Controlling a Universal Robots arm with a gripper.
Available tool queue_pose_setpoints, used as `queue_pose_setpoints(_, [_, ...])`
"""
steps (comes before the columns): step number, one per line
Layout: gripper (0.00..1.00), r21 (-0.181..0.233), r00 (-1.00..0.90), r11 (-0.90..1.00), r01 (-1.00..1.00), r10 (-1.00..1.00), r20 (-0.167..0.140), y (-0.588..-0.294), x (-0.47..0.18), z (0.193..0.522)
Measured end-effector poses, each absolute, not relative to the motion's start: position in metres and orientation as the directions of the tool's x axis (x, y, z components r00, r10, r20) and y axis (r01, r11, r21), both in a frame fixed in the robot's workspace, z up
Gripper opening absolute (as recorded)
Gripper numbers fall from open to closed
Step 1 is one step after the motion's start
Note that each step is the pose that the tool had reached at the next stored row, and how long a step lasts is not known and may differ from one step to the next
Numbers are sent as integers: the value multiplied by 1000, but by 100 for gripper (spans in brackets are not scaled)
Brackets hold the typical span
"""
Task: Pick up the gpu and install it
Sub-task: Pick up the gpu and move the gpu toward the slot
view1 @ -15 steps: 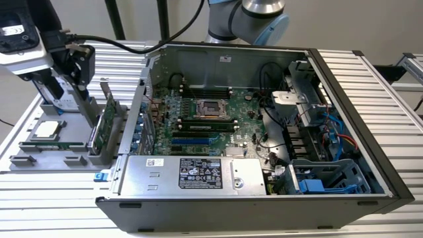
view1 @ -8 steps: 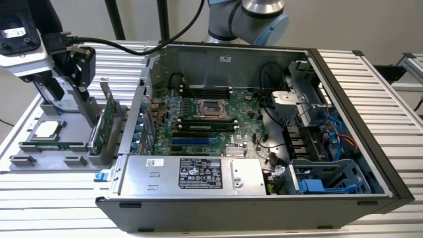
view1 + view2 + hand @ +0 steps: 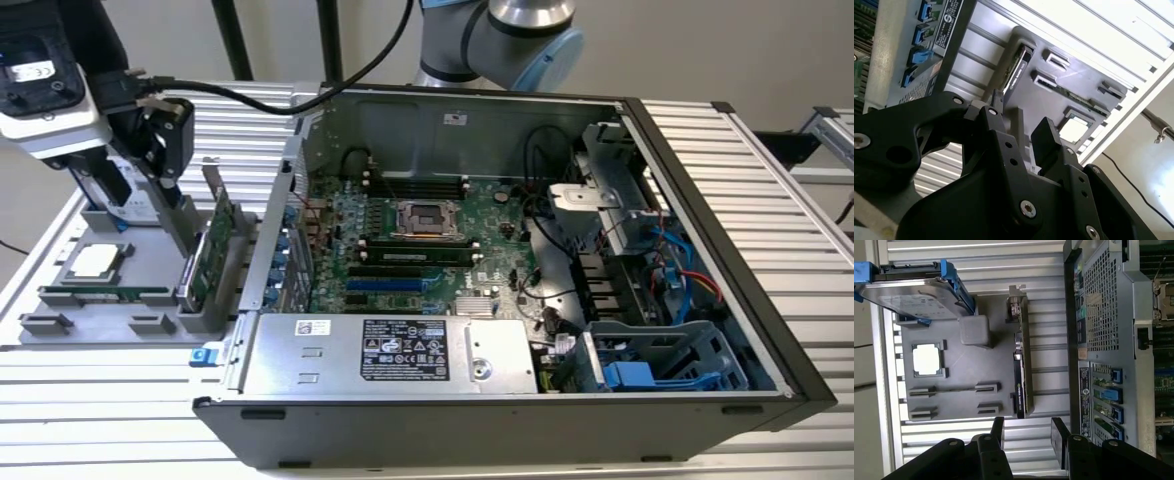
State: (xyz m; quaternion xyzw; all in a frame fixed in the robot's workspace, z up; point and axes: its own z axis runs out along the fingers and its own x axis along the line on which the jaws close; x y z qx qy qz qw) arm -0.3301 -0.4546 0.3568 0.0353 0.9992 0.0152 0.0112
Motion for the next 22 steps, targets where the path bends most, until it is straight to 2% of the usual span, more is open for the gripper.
queue_pose_setpoints(22, [100, 20, -997, 997, 70, 71, -22, -455, -330, 349])
